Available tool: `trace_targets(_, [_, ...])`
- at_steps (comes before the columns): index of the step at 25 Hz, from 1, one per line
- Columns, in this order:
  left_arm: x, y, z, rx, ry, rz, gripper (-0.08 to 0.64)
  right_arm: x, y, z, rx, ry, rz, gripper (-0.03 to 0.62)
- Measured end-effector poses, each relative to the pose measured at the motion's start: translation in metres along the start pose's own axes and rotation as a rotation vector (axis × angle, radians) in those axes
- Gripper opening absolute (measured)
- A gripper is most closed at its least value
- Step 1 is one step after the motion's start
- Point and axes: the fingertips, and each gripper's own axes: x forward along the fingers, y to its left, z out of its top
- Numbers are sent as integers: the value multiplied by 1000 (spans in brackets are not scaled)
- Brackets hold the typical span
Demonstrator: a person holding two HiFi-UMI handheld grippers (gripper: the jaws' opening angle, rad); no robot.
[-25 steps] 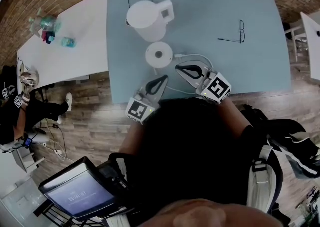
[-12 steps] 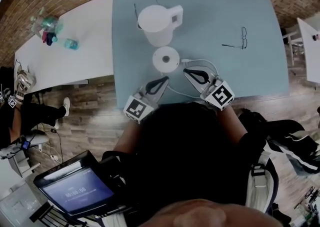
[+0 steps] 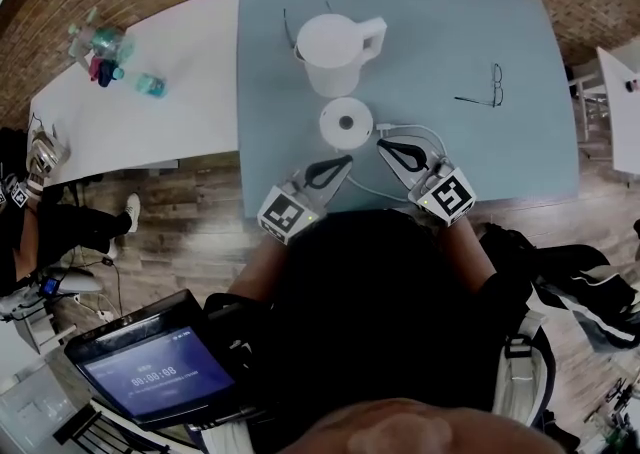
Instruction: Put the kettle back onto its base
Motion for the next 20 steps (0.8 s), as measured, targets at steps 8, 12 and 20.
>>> trace_targets(8, [-4,8,3,2,-6,-3,2,8,-17,-4,17,1,-33,3])
trace_targets(12, [-4,6,1,-4,-4,-3,2,15,-48,-9,-28,-9,-84,3])
trace_targets(20, [-26,15,-9,-20,14,35,2,49,-122,-28,-34,39,-230,128])
